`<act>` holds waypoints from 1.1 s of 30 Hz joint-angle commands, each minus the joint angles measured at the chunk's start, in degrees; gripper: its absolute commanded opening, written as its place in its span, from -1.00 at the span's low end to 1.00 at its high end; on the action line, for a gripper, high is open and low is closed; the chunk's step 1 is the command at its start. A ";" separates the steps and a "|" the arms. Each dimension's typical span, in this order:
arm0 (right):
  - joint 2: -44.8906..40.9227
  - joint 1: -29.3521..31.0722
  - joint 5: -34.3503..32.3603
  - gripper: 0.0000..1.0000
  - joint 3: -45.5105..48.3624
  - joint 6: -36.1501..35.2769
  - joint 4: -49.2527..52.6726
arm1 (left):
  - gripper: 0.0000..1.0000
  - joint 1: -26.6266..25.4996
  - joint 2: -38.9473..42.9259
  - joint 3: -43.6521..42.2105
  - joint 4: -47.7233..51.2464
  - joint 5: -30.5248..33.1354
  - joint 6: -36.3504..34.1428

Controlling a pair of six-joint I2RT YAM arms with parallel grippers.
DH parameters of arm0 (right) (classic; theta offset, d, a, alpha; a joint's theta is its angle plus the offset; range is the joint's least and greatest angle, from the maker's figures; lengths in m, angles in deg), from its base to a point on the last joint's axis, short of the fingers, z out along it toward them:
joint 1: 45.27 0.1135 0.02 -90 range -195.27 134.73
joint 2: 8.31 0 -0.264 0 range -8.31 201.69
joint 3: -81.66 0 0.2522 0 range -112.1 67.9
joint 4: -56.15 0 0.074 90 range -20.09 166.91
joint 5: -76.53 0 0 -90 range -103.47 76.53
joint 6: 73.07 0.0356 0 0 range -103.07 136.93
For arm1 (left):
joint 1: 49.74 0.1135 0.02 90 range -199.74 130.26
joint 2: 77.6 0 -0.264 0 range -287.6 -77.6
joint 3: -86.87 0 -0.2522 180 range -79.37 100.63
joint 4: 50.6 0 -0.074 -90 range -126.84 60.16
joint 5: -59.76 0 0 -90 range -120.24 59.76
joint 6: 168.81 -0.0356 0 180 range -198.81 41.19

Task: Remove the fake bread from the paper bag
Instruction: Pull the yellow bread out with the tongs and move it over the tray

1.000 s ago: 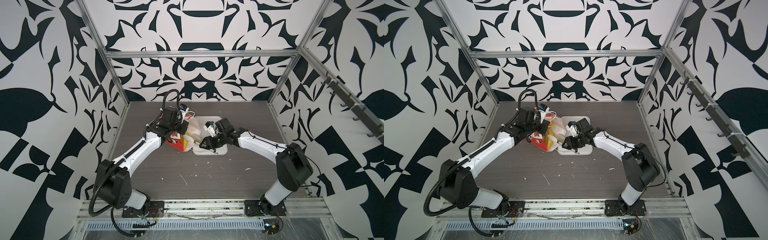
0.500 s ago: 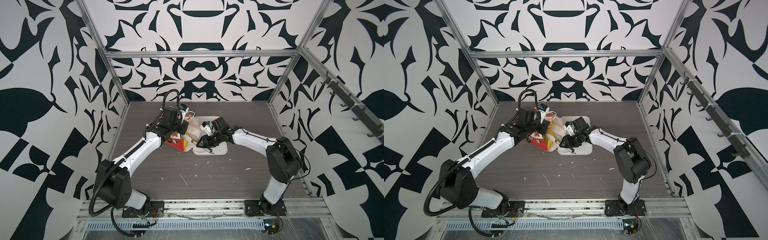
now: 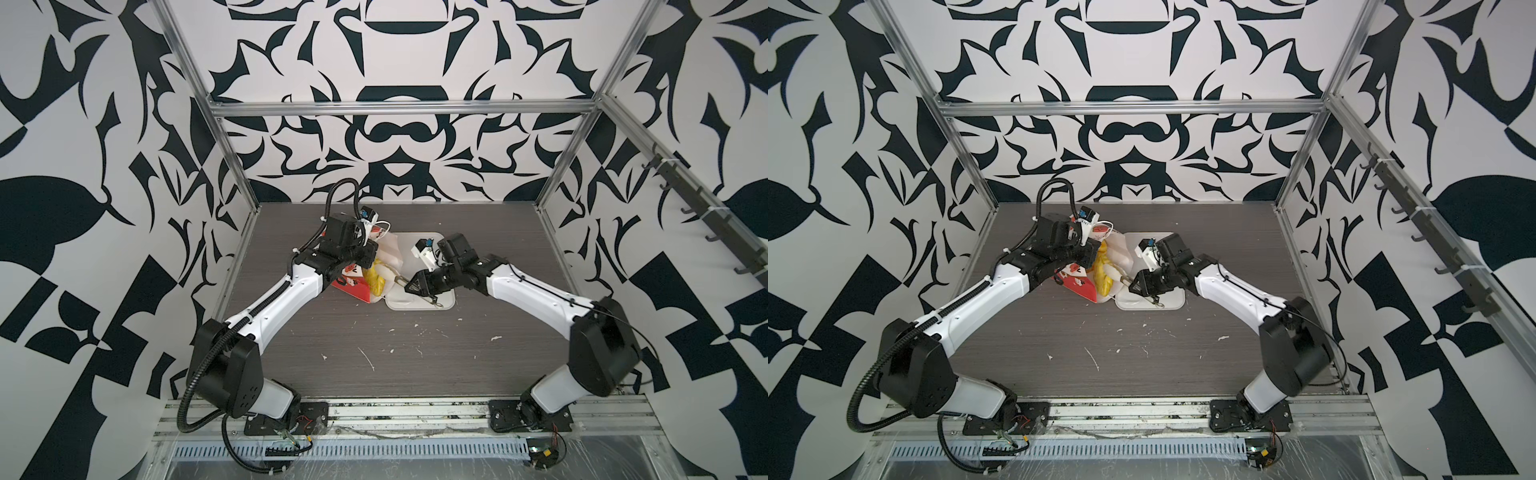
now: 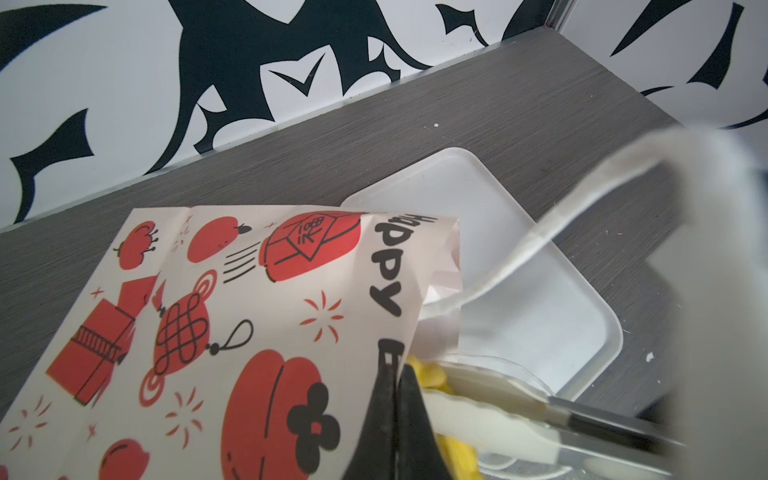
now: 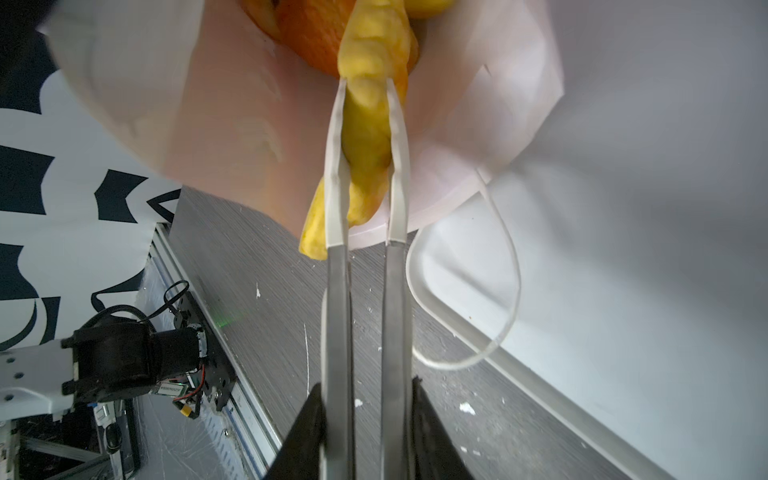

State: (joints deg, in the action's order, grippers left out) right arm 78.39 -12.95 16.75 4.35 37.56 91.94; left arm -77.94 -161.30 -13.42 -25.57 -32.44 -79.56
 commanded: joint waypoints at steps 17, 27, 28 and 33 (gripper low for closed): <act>-18.87 -8.15 -23.71 -0.49 -1.19 -11.08 21.57 | -1.00 0.39 -0.38 0.47 -3.08 5.63 5.32; -3.77 -8.13 -37.35 -0.47 -10.92 -17.01 19.29 | -1.00 0.83 3.54 -2.05 -3.19 5.89 4.94; -2.60 -8.10 -37.74 -0.47 -11.62 -17.50 19.22 | -1.00 0.85 3.62 -2.06 -3.18 5.89 4.92; 1.33 -8.11 -40.42 -0.47 -13.68 -18.54 18.83 | -1.00 1.08 4.29 -2.60 -3.60 5.72 4.88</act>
State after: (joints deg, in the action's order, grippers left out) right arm 80.02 -21.13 -19.64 -6.18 20.88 112.85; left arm -77.16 -158.72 -14.45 -27.64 -26.58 -75.43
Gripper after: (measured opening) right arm 0.275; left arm 0.048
